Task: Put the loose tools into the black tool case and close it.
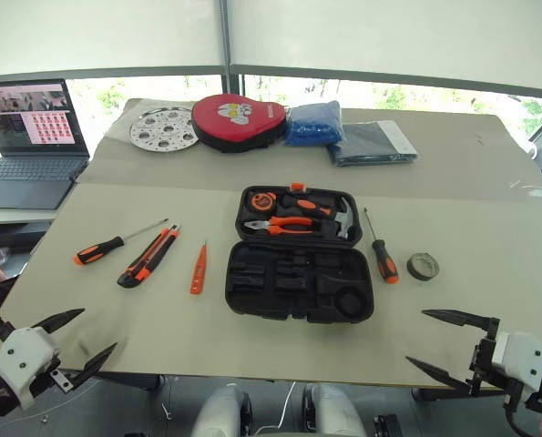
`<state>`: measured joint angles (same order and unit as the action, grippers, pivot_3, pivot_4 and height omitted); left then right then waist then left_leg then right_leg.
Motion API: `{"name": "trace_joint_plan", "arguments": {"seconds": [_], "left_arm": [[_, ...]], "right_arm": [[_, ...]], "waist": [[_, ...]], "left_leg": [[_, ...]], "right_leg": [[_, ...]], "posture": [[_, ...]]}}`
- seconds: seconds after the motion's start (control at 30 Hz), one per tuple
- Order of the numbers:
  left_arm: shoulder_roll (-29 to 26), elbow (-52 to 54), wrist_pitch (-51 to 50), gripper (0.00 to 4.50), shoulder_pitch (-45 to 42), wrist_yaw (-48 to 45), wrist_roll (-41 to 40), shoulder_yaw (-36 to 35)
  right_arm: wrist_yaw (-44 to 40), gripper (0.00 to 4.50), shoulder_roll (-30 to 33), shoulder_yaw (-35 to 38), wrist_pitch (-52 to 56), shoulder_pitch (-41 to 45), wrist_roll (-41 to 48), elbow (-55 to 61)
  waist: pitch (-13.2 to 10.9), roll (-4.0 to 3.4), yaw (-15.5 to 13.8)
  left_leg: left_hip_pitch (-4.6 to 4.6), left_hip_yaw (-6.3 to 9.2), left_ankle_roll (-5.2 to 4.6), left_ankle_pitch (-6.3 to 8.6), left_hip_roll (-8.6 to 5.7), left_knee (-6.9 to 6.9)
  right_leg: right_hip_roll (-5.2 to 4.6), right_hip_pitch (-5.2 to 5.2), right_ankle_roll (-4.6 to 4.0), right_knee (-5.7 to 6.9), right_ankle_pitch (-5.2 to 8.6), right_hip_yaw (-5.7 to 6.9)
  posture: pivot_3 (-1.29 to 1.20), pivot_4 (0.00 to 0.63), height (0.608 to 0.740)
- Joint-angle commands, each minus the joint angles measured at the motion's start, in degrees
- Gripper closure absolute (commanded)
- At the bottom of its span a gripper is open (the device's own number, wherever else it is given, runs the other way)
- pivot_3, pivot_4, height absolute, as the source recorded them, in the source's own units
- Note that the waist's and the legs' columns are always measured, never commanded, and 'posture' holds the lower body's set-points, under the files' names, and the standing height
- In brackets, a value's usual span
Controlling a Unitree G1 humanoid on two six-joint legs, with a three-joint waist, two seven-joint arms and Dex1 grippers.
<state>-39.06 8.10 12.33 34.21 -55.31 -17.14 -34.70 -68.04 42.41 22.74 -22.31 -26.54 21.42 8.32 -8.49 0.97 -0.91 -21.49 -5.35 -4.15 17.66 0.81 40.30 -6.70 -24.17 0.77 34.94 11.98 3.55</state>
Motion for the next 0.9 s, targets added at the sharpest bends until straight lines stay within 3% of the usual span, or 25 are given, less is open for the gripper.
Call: {"name": "trace_joint_plan", "arguments": {"seconds": [0.03,0.13,0.27,0.47,0.6,0.73,0.9], "left_arm": [[0.39,1.09,-5.72,0.00,-0.02,2.85,-5.58,-3.78],[3.63,0.95,-19.02,0.00,1.01,11.04,-14.02,-11.17],[5.89,3.47,-28.11,0.00,3.76,13.78,-19.20,-13.89],[0.35,6.52,-39.05,0.00,-0.66,15.95,-23.88,-13.64],[-12.20,1.76,-50.70,0.00,-11.80,17.62,-21.81,-6.53],[-21.10,-11.20,-55.30,0.00,-30.62,15.50,-17.23,6.58],[-23.83,-25.16,-50.90,0.00,-46.59,8.61,-7.27,22.15]], "right_arm": [[3.33,0.09,-2.58,-1.87,1.01,3.42,3.52,3.42],[10.23,0.09,-7.51,-7.82,10.74,10.30,13.08,13.58],[13.25,0.09,-10.70,-11.06,11.80,14.36,12.26,17.97],[13.50,0.09,-11.72,-12.90,11.40,16.24,11.71,18.36],[13.94,0.09,-12.45,-15.14,12.83,17.64,12.83,20.34],[16.49,0.09,-15.07,-18.39,14.96,19.64,14.59,22.94],[14.23,0.09,-15.82,-19.22,12.69,18.79,12.93,20.30]], "waist": [[-0.02,0.06,0.05],[-0.05,0.24,1.18],[-0.04,0.14,1.51],[0.06,0.36,-0.85],[0.05,0.35,-1.43],[0.07,0.32,-0.76],[0.09,0.40,0.77]], "left_leg": [[0.00,0.00,0.00,0.00,0.00,0.00],[0.10,0.03,0.18,0.02,0.21,-0.03],[0.21,0.05,0.46,0.02,0.47,-0.11],[0.23,0.18,0.49,0.06,0.17,-0.08],[0.30,0.26,0.59,-0.01,0.11,-0.06],[0.31,0.13,0.72,-0.13,0.08,-0.08],[0.32,0.03,1.26,-0.43,0.03,-0.29]], "right_leg": [[0.00,0.00,0.00,0.00,0.00,0.00],[0.09,-0.01,-0.08,0.03,-0.07,-0.11],[0.14,-0.06,0.09,0.09,-0.19,-0.15],[0.20,-0.10,0.06,0.09,-0.04,0.25],[0.27,-0.05,-0.05,0.21,0.00,0.30],[0.39,0.02,-0.03,0.36,-0.10,0.18],[0.58,-0.09,-0.07,0.53,-0.07,0.13]], "posture": [[0.00,0.150,0.740],[0.00,0.150,0.740],[0.00,0.150,0.740],[0.00,0.150,0.740],[0.00,0.150,0.740],[0.00,0.150,0.740],[0.00,0.150,0.740]]}}
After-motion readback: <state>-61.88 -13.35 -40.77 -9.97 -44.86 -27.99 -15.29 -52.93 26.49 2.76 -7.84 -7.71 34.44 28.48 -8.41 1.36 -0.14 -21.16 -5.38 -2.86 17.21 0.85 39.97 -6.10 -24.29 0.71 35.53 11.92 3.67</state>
